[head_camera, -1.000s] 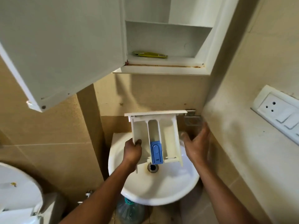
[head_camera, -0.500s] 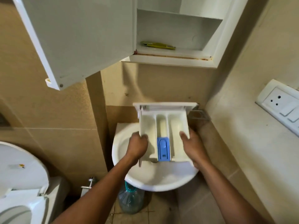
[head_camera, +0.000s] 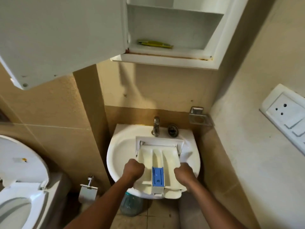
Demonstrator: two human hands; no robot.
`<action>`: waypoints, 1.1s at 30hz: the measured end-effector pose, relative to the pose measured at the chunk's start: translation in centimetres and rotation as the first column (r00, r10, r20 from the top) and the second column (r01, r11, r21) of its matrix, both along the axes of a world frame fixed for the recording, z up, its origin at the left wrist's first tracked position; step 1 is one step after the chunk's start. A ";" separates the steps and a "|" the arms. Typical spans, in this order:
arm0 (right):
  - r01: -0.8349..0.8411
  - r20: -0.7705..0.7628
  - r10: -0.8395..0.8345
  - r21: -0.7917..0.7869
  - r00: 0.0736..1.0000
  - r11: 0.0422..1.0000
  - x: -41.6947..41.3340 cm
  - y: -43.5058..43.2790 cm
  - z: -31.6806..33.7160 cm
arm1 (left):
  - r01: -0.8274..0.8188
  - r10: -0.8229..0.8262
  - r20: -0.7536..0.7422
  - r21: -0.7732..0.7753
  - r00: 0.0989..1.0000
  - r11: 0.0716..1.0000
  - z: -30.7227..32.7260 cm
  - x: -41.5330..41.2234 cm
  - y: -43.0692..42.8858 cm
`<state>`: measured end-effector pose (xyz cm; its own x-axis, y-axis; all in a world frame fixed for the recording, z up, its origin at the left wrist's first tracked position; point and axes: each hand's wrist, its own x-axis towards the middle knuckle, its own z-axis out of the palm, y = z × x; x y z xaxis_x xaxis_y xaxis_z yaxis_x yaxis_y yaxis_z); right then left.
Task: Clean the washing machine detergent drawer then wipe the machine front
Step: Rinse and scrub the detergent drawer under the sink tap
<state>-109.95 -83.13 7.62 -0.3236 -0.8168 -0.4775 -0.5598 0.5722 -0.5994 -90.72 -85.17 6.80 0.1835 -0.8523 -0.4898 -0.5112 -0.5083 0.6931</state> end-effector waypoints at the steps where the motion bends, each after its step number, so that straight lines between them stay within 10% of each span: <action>1: -0.010 -0.029 0.007 -0.095 1.000 0.995 -0.1 -0.2 1.2 | -0.003 0.005 0.021 -0.078 1.000 0.997 1.3 -0.2 -0.2; 4: 0.006 -0.027 -0.022 -0.497 0.999 0.868 -0.9 -1.8 6.0 | -0.053 0.061 0.005 -0.434 0.998 0.899 6.6 -0.8 -0.8; 9: -0.033 -0.103 -0.198 -0.944 0.975 0.330 -0.1 0.3 9.8 | -0.145 0.015 -0.165 -0.817 0.986 0.559 10.1 -1.3 0.6; 11: 0.005 -0.122 -0.208 -0.851 0.970 0.524 0.4 0.6 6.2 | -0.091 0.063 -0.065 -0.733 0.996 0.675 7.0 -0.9 0.3; 14: 0.081 0.051 -0.076 -0.091 0.996 0.993 0.5 0.0 1.4 | 0.044 -0.017 0.164 -0.163 0.986 0.986 2.0 -0.3 -0.1; 17: -0.006 0.045 0.001 0.121 0.999 0.993 0.3 0.3 0.0 | 0.048 -0.059 0.137 0.084 0.989 0.995 -0.6 -0.1 0.9; 22: -0.013 -0.037 0.002 -0.292 0.999 0.956 -0.4 -1.4 5.7 | -0.014 0.073 0.151 -0.357 0.986 0.934 4.5 -0.6 -0.2; 28: 0.108 0.027 -0.206 -0.913 0.978 0.393 0.3 0.4 11.0 | -0.043 0.088 -0.004 -0.895 0.996 0.444 12.3 -1.5 0.7; 31: 0.209 0.065 -0.233 -0.709 0.970 0.673 1.1 1.5 5.6 | 0.004 0.098 0.096 -0.733 0.991 0.681 6.8 -1.2 1.0; 33: 0.144 0.093 -0.130 -0.172 0.987 0.974 0.8 1.5 1.7 | 0.125 -0.051 0.299 -0.235 0.953 0.964 2.1 -0.5 1.0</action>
